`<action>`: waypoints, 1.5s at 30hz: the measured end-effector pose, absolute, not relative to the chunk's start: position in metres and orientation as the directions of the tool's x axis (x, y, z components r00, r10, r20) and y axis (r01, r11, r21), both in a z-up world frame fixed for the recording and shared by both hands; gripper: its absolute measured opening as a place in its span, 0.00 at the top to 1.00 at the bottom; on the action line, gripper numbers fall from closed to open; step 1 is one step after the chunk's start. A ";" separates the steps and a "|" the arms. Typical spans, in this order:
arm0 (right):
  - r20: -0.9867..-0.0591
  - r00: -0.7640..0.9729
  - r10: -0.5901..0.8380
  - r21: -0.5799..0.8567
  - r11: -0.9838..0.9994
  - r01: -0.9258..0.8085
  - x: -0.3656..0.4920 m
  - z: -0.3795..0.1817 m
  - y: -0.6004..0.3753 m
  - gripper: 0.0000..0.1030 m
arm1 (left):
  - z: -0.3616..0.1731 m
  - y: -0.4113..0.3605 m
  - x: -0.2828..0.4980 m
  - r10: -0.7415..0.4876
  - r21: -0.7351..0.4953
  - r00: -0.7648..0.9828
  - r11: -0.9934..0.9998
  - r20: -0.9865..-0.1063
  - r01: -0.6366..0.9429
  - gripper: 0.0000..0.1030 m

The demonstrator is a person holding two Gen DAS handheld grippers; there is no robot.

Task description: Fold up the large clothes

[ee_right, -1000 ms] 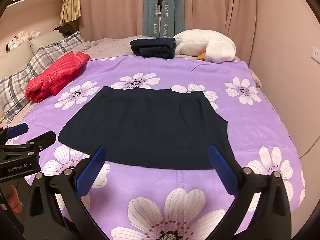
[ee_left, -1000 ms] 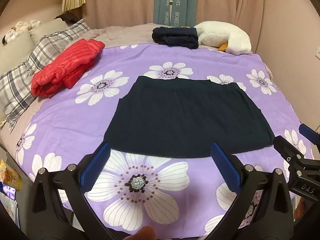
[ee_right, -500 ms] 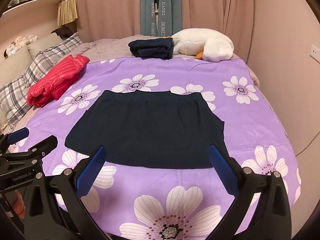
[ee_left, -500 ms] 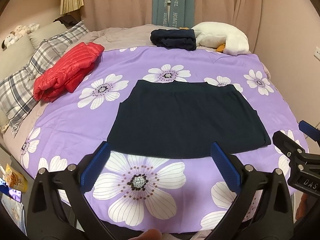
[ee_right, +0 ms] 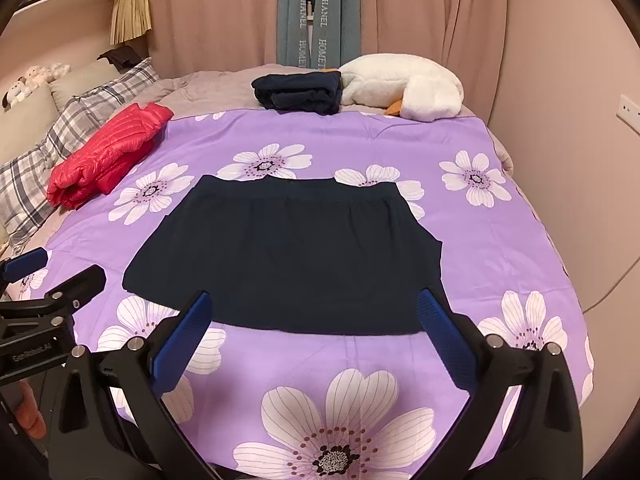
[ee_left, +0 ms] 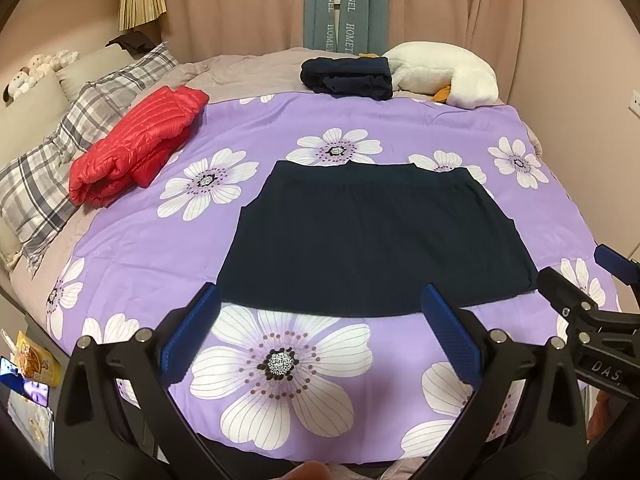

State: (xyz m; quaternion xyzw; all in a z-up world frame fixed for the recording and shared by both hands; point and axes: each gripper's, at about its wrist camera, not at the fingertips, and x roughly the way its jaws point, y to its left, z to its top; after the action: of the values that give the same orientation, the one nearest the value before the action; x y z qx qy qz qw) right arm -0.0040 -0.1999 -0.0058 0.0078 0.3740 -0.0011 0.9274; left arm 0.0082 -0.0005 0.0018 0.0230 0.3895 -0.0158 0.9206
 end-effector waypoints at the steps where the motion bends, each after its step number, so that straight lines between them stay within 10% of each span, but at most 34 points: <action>1: -0.695 0.719 0.003 0.013 1.000 0.008 -0.004 -0.006 -0.200 0.01 | 0.002 -0.001 0.008 -0.010 0.030 0.696 0.998 -0.718 0.046 0.02; 45: -0.707 0.706 0.022 0.037 0.999 0.005 0.000 -0.018 -0.197 0.01 | -0.003 0.001 0.005 -0.008 0.037 0.686 0.998 -0.727 0.050 0.02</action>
State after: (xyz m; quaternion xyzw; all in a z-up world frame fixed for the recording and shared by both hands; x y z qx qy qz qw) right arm 0.0003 -0.1966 -0.0178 0.0182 0.3831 0.0046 0.9235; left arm 0.0049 0.0007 -0.0026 0.0268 0.3957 -0.0158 0.9178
